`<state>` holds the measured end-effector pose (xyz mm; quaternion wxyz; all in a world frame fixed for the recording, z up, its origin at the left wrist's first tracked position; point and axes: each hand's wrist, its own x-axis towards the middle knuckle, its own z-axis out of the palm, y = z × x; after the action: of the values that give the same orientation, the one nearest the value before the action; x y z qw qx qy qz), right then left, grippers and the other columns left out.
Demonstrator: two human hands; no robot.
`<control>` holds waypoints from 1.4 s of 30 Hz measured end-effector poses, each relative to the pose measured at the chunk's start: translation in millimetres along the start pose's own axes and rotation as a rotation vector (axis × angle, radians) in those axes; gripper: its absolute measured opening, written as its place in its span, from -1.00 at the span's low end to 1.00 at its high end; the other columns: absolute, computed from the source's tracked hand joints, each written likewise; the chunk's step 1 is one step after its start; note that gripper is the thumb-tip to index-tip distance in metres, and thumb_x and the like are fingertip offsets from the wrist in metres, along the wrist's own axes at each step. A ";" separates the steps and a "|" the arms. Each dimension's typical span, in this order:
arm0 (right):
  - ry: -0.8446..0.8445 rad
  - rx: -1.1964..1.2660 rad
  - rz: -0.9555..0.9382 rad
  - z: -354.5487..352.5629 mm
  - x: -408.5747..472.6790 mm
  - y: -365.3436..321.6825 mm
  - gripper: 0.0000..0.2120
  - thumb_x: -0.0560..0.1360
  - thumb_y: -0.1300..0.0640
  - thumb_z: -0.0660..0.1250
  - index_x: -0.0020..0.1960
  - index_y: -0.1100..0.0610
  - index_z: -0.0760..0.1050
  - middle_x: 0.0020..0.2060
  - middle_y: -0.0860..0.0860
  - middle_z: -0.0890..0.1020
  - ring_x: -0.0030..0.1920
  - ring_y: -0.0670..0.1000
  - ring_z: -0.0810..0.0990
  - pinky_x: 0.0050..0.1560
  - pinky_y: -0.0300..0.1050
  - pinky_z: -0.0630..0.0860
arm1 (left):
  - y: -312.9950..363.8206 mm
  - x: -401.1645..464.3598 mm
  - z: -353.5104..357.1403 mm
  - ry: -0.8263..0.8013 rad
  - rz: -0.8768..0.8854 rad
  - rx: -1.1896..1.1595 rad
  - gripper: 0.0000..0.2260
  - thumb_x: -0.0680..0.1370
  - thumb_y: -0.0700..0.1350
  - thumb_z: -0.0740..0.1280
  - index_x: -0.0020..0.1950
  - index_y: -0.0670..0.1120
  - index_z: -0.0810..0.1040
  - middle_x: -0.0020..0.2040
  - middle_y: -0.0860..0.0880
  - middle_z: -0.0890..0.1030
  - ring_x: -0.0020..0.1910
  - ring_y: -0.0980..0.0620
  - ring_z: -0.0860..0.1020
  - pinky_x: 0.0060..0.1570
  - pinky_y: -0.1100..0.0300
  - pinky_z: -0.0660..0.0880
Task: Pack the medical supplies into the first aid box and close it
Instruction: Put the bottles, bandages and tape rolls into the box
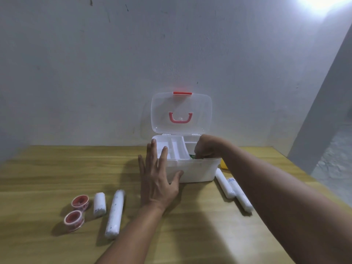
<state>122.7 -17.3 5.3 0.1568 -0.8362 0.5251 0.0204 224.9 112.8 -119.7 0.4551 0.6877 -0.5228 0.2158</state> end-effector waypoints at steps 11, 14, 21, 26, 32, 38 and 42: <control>0.070 0.316 -0.058 -0.6 -3.7 6.5 -0.66 0.35 0.33 0.50 0.12 0.30 0.61 -0.17 0.14 0.66 -0.11 0.11 0.65 0.07 -0.01 0.62 | -3.8 -0.1 3.3 0.016 0.056 0.044 -0.57 0.41 -0.11 0.49 0.20 -0.22 0.49 0.29 -0.23 0.47 0.46 -0.24 0.27 0.33 -0.14 0.38; 0.132 0.509 -0.049 -21.0 -5.2 15.1 -0.81 0.42 0.38 0.44 0.02 0.34 0.57 -0.30 0.20 0.63 -0.32 0.11 0.67 -0.21 0.00 0.68 | -2.6 0.3 2.4 0.006 0.044 0.044 -0.57 0.42 -0.11 0.49 0.21 -0.23 0.49 0.28 -0.24 0.46 0.46 -0.25 0.27 0.33 -0.14 0.40; 0.300 0.267 0.125 -41.3 -11.0 91.0 -0.88 0.44 0.34 0.40 -0.03 0.32 0.62 -0.16 0.24 0.70 -0.21 0.17 0.70 -0.25 0.05 0.68 | -1.2 -0.1 1.3 0.001 0.045 0.053 -0.56 0.43 -0.10 0.48 0.22 -0.25 0.48 0.26 -0.27 0.47 0.46 -0.28 0.28 0.32 -0.16 0.40; 0.087 -0.101 0.214 -21.1 -17.7 123.4 -0.68 0.41 0.27 0.43 0.16 0.26 0.59 0.02 0.18 0.66 -0.08 0.11 0.64 -0.04 -0.03 0.64 | -1.0 0.9 1.3 -0.009 0.039 0.077 -0.56 0.47 -0.05 0.41 0.25 -0.26 0.46 0.28 -0.27 0.45 0.47 -0.28 0.25 0.33 -0.16 0.38; 0.095 -0.257 0.261 -27.8 -36.6 145.7 -0.73 0.46 0.27 0.34 0.15 0.29 0.57 -0.03 0.13 0.65 -0.17 0.05 0.52 -0.35 -0.22 0.48 | 0.8 1.0 0.5 -0.019 0.030 0.113 -0.51 0.48 0.05 0.26 0.30 -0.25 0.41 0.32 -0.27 0.41 0.48 -0.27 0.23 0.36 -0.15 0.35; -0.245 -0.113 0.441 -28.4 -61.3 176.4 -0.47 0.30 0.05 0.58 0.12 0.32 0.51 0.06 0.16 0.63 -0.03 0.20 0.67 -0.11 0.22 0.65 | 3.1 0.7 -0.1 -0.018 0.031 0.119 -0.51 0.48 0.04 0.26 0.28 -0.26 0.40 0.31 -0.29 0.41 0.47 -0.29 0.22 0.38 -0.16 0.32; -0.286 -0.080 0.434 -15.0 -71.2 180.6 -0.22 0.09 0.03 0.66 0.19 0.31 0.47 0.01 0.24 0.65 -0.10 0.23 0.69 -0.23 0.20 0.66 | 3.2 -0.1 -0.7 -0.020 0.033 0.115 -0.51 0.48 0.04 0.25 0.27 -0.27 0.41 0.30 -0.29 0.41 0.47 -0.30 0.21 0.39 -0.15 0.31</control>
<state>-70.8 -31.6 -9.8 0.1883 -0.6981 0.6635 0.1925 222.1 113.3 -118.1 0.4062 0.7060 -0.5254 0.2461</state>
